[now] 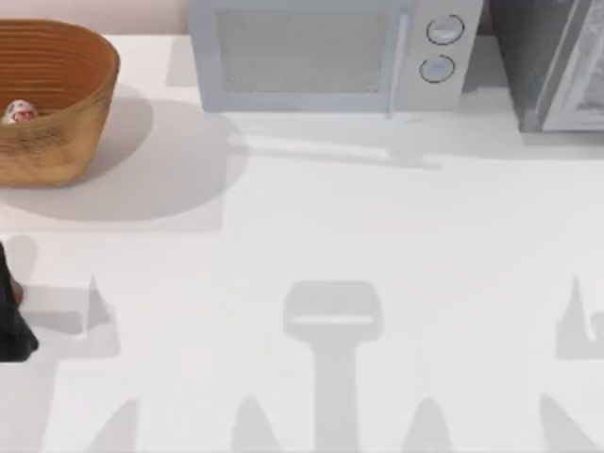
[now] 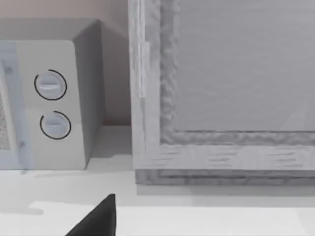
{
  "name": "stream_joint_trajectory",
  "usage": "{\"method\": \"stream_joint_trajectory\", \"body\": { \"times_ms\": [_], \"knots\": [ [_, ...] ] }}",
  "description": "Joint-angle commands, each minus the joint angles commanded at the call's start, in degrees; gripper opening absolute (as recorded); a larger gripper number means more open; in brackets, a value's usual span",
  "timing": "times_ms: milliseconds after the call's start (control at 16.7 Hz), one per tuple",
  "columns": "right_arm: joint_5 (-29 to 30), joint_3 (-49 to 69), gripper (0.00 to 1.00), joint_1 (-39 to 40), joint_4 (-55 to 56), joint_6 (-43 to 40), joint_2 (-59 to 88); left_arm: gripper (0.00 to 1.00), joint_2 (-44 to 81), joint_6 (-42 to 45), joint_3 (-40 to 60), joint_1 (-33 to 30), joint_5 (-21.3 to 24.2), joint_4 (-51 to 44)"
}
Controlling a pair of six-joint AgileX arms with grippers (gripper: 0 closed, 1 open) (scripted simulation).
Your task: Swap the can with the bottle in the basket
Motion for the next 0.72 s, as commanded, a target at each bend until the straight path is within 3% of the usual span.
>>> {"method": "stream_joint_trajectory", "body": {
  "times_ms": [360, 720],
  "knots": [
    [0.0, 0.0, 1.0, 0.0, 0.0, 0.0, 0.0, 1.0, 5.3, 0.2, 3.9, 1.0, -0.1, -3.3],
    [0.0, 0.0, 1.0, 0.0, 0.0, 0.0, 0.0, 1.0, 26.4, 1.4, 22.6, 3.6, 1.3, -14.9]
  ]
}}
